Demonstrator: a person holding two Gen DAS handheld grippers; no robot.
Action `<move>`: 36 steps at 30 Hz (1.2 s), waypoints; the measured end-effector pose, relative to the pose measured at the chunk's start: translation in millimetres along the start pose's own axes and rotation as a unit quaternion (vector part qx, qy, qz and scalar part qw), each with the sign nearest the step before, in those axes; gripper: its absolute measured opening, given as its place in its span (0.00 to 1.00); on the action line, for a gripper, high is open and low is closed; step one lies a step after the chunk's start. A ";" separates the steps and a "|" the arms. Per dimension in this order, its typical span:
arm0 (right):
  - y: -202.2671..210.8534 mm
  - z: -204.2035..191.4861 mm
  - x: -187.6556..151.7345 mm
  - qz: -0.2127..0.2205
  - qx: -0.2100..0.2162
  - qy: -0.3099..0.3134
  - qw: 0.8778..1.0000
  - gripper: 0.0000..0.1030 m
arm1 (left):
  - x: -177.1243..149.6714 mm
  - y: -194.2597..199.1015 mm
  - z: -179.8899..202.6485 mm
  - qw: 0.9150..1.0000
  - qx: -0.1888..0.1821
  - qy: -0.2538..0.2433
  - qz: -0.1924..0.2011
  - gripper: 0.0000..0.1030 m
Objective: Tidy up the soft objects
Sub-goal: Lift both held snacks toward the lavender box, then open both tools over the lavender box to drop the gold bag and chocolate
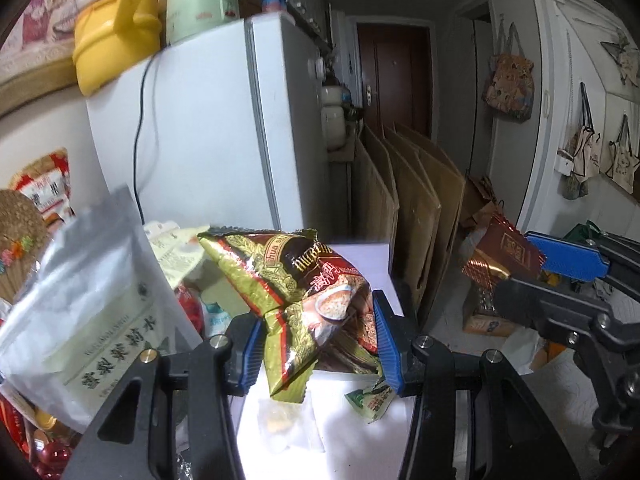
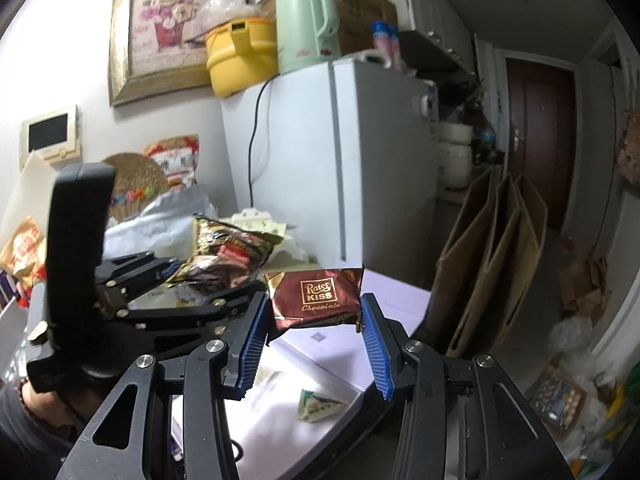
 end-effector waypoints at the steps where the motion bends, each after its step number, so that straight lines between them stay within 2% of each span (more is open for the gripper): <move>1: -3.9 -0.6 -1.4 -0.005 0.001 0.001 1.000 0.44 | -3.1 -6.3 -1.9 1.000 0.003 -0.001 -0.009 0.46; 20: -88.5 0.4 -57.6 -0.122 0.019 -0.010 0.992 0.44 | -59.2 -66.3 -16.0 0.994 0.038 -0.003 -0.103 0.46; 27: -113.7 1.4 -79.1 -0.154 0.009 -0.017 0.988 0.44 | -82.0 -77.6 -22.9 0.990 0.036 0.009 -0.135 0.46; 30: -122.8 3.4 -86.2 -0.169 0.023 -0.036 0.985 0.44 | -90.3 -82.8 -25.7 0.987 0.030 0.012 -0.156 0.46; 36: -136.4 5.8 -91.9 -0.189 0.021 -0.046 0.981 0.44 | -99.1 -92.0 -35.1 0.982 0.027 0.030 -0.187 0.46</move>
Point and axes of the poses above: each gripper's, at about its wrist camera, not at the fingertips, and y roughly against the way its jaws point, z to its right, x to its top, the point moved 3 cm from there along -y, roughly the way its jaws point, and after that the axes turned 3 degrees about y, right-handed, at the moved point
